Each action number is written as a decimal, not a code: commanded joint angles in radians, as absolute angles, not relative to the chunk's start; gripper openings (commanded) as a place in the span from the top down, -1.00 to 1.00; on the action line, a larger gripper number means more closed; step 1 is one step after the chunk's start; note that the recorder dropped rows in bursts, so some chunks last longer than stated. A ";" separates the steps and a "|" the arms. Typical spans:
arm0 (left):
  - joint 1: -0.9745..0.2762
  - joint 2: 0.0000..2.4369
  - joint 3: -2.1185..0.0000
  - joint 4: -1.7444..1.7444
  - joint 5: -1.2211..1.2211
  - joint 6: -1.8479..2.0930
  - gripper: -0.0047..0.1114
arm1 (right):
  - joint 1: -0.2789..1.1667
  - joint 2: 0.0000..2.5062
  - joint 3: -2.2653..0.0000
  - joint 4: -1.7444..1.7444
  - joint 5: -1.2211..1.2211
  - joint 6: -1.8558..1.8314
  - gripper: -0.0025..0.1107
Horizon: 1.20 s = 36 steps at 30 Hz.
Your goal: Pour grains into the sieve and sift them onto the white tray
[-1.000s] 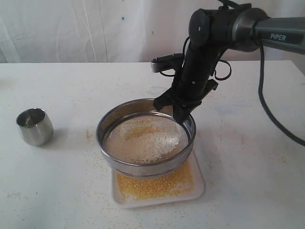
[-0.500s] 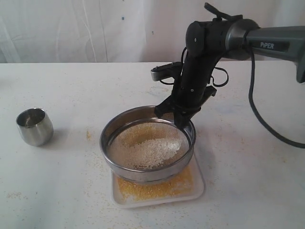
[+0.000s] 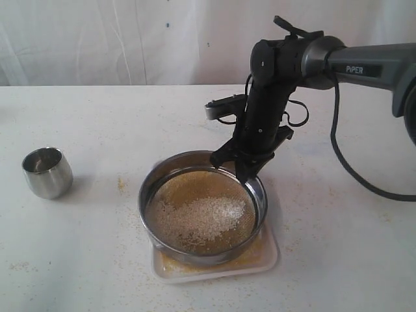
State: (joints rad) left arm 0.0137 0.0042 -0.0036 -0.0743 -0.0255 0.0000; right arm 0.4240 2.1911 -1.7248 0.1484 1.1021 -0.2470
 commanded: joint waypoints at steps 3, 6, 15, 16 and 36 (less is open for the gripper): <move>0.018 0.000 0.000 -0.074 -0.029 0.000 0.92 | 0.419 2.188 -1.732 0.153 1.121 -0.265 0.51; 0.018 0.000 0.000 -0.074 -0.029 0.000 0.92 | 0.419 2.172 -1.732 0.153 1.124 -0.269 0.36; 0.018 0.000 0.000 -0.074 -0.029 0.000 0.92 | 0.419 2.030 -1.732 0.153 1.096 -0.288 0.18; 0.018 0.000 0.000 -0.074 -0.029 0.000 0.92 | 0.419 2.005 -1.732 0.153 1.094 -0.288 0.18; 0.018 0.000 0.000 -0.074 -0.029 0.000 0.92 | 0.419 1.156 -1.106 0.254 0.792 -0.291 0.96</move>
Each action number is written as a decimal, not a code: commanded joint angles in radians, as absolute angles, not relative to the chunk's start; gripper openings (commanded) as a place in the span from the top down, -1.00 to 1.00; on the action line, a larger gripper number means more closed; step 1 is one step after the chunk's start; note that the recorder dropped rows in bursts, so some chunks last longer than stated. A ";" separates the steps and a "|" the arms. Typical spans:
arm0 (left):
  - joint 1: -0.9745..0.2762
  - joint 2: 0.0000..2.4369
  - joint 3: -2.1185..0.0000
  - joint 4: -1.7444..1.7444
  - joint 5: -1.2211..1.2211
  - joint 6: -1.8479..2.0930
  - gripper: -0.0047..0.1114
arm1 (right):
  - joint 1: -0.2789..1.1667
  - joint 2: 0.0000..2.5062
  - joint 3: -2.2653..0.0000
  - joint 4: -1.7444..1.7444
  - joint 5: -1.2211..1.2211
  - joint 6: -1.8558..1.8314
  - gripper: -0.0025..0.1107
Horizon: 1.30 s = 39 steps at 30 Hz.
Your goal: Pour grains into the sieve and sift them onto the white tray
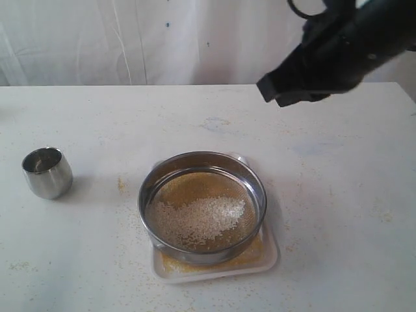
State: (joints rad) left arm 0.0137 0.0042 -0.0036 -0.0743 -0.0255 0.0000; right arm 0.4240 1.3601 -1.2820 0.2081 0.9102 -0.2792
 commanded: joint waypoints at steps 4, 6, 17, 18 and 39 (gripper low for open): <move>0.018 0.000 0.000 -0.074 -0.029 0.000 0.92 | 0.419 0.944 -0.910 0.292 0.693 -0.291 0.96; 0.018 0.000 0.000 -0.074 -0.029 0.000 0.92 | 0.419 0.859 -0.834 0.323 0.668 -0.291 0.96; 0.018 0.000 0.000 -0.074 -0.029 0.000 0.92 | 0.419 0.549 -0.545 0.493 0.642 -0.268 0.96; 0.018 0.000 0.000 -0.074 -0.029 0.000 0.92 | 0.419 0.539 -0.545 0.480 0.652 -0.268 0.96; 0.018 0.000 0.000 -0.074 -0.029 0.000 0.92 | 0.419 0.444 -0.424 0.339 0.362 -0.239 0.96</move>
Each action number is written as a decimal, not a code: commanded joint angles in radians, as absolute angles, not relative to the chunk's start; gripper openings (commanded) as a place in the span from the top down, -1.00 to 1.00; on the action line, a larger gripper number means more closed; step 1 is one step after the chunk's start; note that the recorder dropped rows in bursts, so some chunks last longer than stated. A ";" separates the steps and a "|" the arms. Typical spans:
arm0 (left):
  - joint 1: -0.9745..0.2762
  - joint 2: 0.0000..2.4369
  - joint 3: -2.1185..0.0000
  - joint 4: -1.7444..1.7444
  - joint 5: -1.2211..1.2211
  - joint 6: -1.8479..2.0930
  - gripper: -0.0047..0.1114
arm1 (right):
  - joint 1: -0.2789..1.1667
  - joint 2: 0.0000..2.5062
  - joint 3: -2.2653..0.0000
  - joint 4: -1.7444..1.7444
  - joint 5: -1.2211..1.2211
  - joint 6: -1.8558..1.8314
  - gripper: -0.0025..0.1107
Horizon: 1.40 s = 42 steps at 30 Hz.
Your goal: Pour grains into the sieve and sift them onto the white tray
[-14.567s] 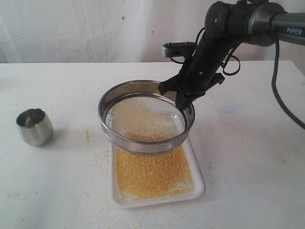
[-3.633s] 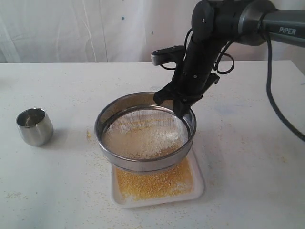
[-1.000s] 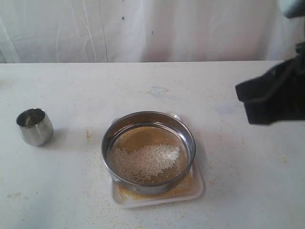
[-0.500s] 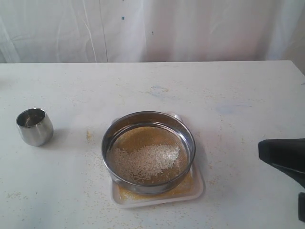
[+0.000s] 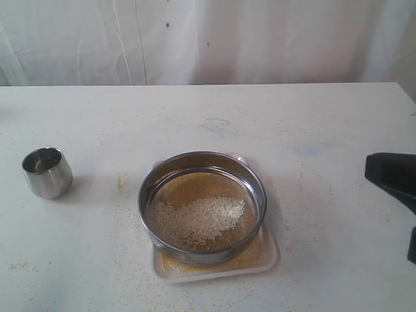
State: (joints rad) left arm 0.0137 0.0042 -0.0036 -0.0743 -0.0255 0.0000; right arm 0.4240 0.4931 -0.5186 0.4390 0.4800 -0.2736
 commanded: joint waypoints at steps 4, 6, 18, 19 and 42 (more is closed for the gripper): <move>0.018 0.000 0.000 -0.074 -0.029 0.000 0.92 | 0.419 0.309 -0.291 0.205 0.274 -0.118 0.96; 0.018 0.000 0.000 -0.074 -0.029 0.000 0.92 | 0.419 0.249 -0.226 0.128 0.258 -0.055 0.96; 0.018 0.000 0.000 -0.074 -0.029 0.000 0.92 | 0.419 0.012 0.000 -0.030 0.253 0.109 0.96; 0.018 0.000 0.000 -0.074 -0.029 0.000 0.92 | 0.419 0.003 0.000 -0.030 0.266 0.109 0.96; 0.018 0.000 0.000 -0.074 -0.029 0.000 0.92 | 0.419 0.000 0.000 -0.027 0.264 0.109 0.96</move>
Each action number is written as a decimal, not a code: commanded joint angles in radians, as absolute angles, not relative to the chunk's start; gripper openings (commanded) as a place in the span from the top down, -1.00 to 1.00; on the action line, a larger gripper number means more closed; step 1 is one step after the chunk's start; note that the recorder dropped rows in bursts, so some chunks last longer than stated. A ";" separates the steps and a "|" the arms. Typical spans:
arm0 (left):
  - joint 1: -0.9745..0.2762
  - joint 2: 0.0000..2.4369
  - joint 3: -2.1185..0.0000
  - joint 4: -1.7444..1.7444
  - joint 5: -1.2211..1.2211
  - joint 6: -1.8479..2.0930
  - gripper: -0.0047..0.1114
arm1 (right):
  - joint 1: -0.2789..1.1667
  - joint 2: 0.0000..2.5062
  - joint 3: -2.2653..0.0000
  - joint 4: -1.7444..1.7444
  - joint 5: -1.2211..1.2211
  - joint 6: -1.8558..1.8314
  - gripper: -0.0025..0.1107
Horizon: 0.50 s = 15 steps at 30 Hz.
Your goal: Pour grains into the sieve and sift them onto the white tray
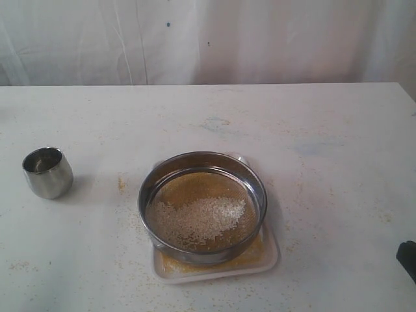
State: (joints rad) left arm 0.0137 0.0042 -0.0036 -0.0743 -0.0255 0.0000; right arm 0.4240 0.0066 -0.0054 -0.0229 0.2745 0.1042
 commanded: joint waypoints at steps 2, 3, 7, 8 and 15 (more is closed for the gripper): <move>0.018 0.000 0.000 -0.074 -0.029 0.000 0.92 | 0.419 0.000 0.000 -0.027 0.264 0.109 0.96; 0.018 0.000 0.000 -0.074 -0.029 0.000 0.92 | 0.419 0.000 0.000 -0.027 0.264 0.109 0.96; 0.002 0.000 0.000 -0.074 -0.029 0.000 0.92 | 0.419 0.000 0.000 -0.027 0.264 0.109 0.96; -0.013 0.000 0.000 -0.074 -0.029 0.000 0.92 | 0.419 0.000 0.000 -0.027 0.264 0.109 0.96; -0.143 0.000 0.000 -0.074 -0.029 0.000 0.92 | 0.419 0.000 0.000 -0.027 0.262 0.109 0.96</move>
State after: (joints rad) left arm -0.0885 0.0042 -0.0036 -0.0743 -0.0255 0.0000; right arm 0.4240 0.0066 -0.0054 -0.0229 0.2745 0.1062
